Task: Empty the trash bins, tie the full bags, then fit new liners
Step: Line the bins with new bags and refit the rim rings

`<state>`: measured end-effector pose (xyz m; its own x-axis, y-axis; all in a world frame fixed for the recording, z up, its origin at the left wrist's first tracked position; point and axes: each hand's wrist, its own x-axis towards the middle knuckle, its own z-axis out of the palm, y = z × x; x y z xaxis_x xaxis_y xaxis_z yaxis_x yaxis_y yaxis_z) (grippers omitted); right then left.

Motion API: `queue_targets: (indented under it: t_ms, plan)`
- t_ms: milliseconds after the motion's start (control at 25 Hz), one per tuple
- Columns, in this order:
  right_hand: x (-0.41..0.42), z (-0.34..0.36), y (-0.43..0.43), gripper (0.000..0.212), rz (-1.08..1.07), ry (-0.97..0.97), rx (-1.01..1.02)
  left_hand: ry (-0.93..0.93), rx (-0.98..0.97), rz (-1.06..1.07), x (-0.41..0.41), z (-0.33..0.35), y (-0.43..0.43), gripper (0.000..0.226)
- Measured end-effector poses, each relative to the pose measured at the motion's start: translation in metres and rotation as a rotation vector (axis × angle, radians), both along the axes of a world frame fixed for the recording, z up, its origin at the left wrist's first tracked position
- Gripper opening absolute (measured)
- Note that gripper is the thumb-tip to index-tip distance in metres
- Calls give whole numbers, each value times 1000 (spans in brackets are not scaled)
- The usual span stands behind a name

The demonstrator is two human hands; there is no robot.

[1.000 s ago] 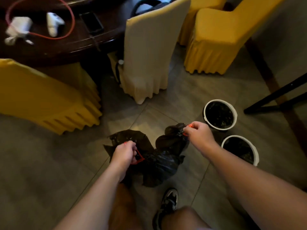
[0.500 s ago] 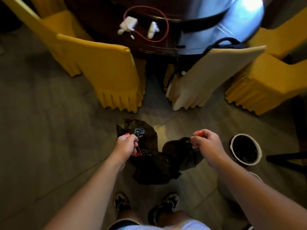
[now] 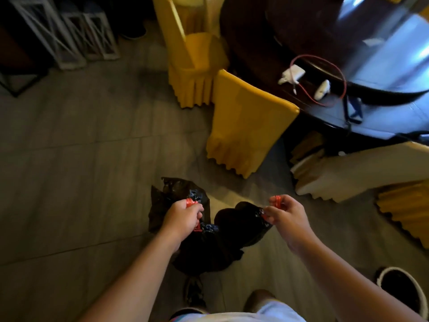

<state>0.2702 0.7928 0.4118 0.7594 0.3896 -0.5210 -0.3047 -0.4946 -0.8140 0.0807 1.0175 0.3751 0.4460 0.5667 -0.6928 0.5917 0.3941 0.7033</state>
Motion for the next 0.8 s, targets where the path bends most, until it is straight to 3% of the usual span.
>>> queue_targets:
  t_ms: [320, 800]
  plan:
    - [-25, 27, 186, 13, 328, -37, 7, 62, 117, 231, -68, 19, 119, 28]
    - [-40, 16, 485, 16, 819, 97, -43, 232, 252, 730, -146, 39, 301, 30]
